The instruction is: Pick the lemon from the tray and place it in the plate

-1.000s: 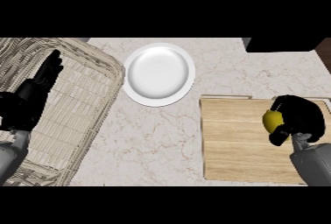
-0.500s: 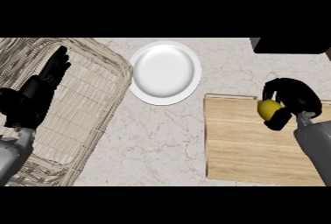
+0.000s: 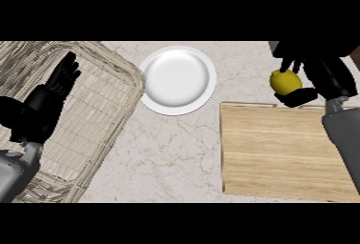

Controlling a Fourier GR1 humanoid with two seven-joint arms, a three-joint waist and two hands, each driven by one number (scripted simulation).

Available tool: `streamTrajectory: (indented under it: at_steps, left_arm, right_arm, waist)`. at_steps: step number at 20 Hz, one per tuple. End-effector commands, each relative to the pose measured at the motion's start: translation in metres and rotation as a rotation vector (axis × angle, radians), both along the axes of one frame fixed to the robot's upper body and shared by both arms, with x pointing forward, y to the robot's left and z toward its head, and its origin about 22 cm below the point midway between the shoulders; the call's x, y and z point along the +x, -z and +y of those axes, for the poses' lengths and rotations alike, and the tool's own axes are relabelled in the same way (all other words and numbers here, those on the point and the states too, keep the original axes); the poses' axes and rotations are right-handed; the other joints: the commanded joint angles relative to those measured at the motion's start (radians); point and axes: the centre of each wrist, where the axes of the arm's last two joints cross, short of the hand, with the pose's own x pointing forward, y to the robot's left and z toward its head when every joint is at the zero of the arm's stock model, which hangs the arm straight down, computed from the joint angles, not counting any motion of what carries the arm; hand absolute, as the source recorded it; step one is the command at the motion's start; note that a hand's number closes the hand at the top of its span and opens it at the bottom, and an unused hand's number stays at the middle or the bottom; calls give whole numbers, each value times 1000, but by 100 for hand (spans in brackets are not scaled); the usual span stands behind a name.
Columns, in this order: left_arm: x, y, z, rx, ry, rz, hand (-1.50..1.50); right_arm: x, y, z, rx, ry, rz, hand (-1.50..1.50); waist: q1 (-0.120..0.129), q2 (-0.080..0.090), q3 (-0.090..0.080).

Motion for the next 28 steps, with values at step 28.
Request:
streamTrajectory:
  at_steps: [28]
  left_arm:
    - [0,37,-24,-14,32,64,0]
  right_arm:
    - [51,27,222,-40,-285,114,150]
  waist:
    - [29,41,-44]
